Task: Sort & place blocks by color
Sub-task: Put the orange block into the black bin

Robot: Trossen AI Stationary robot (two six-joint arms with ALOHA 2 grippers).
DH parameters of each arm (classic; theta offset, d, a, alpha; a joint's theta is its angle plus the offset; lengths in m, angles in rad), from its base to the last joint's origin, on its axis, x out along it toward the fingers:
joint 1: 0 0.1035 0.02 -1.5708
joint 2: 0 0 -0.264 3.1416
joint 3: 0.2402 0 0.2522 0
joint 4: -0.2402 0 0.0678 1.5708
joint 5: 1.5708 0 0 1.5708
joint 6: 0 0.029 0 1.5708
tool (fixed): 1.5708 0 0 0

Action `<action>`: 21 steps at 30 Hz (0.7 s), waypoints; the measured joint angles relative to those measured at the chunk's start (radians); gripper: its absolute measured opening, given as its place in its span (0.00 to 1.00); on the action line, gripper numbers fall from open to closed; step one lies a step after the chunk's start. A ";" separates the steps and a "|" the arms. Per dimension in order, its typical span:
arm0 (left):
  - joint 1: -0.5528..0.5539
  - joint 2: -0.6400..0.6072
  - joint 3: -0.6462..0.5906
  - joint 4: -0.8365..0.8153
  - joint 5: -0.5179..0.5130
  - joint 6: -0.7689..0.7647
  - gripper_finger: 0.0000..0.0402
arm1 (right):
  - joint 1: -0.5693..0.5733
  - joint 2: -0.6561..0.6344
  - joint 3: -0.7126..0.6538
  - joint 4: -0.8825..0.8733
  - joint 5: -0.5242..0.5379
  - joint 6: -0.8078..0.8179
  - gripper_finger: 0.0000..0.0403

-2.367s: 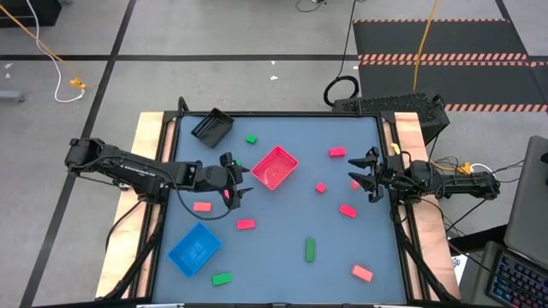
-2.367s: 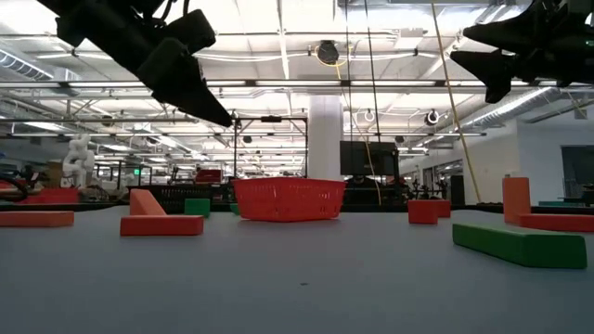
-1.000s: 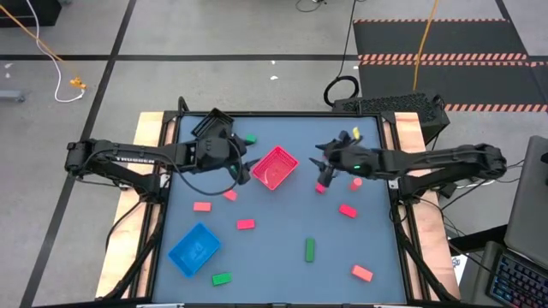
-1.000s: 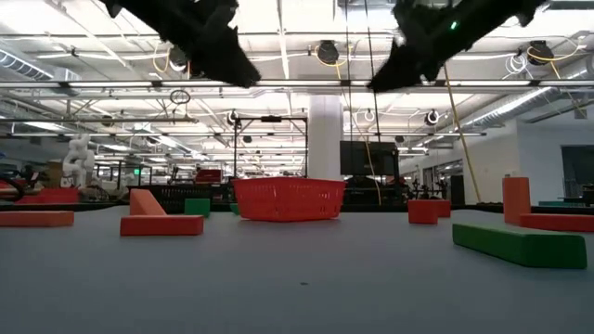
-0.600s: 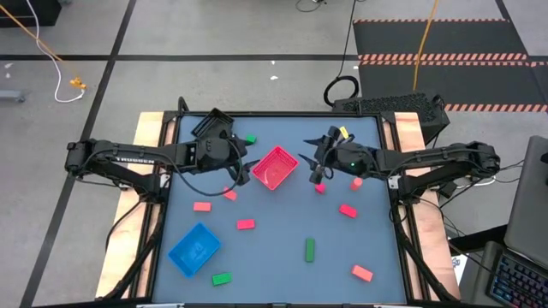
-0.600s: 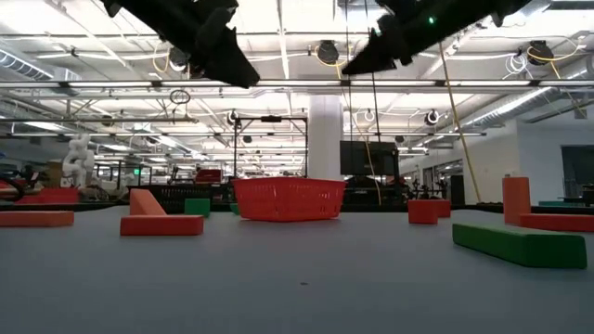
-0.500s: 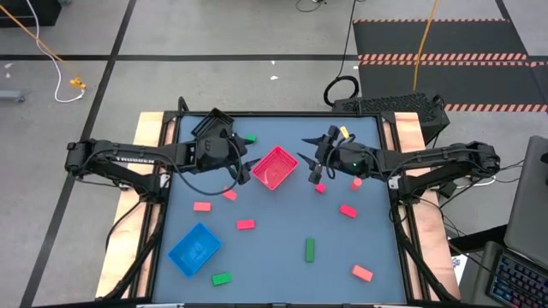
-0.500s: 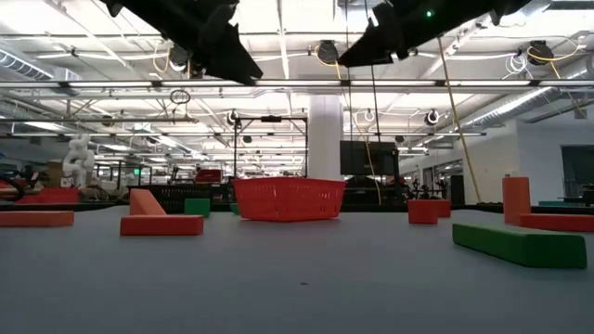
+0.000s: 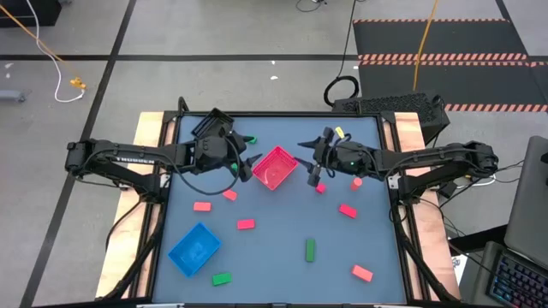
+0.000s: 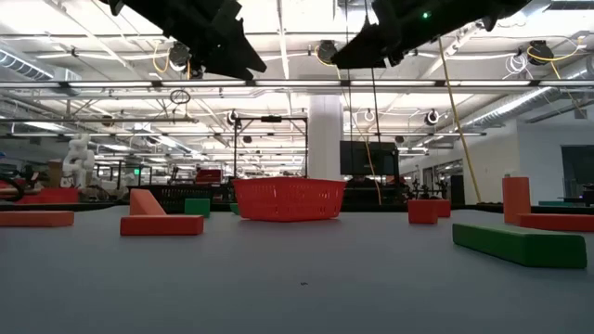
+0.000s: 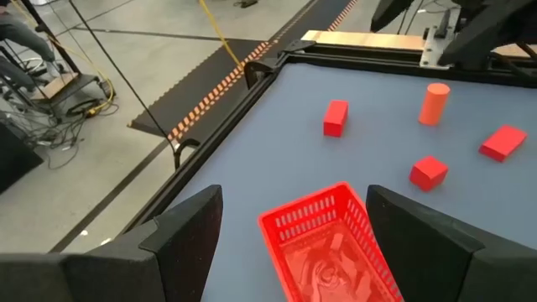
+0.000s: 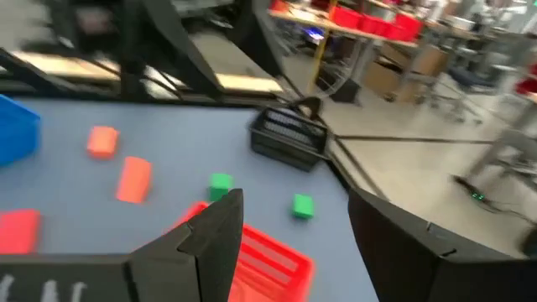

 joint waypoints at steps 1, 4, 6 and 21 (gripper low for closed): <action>-0.002 0.000 0.000 0.000 0.000 0.000 0.73 | 0.000 0.001 0.000 -0.001 -0.002 0.003 0.52; -0.012 0.000 0.000 0.002 0.000 0.000 0.73 | 0.000 0.002 0.000 -0.008 -0.002 0.005 0.52; -0.014 0.000 0.000 0.012 0.000 0.012 0.73 | 0.000 0.000 0.000 -0.015 -0.002 0.006 0.52; -0.027 0.000 0.000 -0.261 0.043 0.026 0.73 | 0.000 0.001 0.000 -0.038 -0.001 0.040 0.52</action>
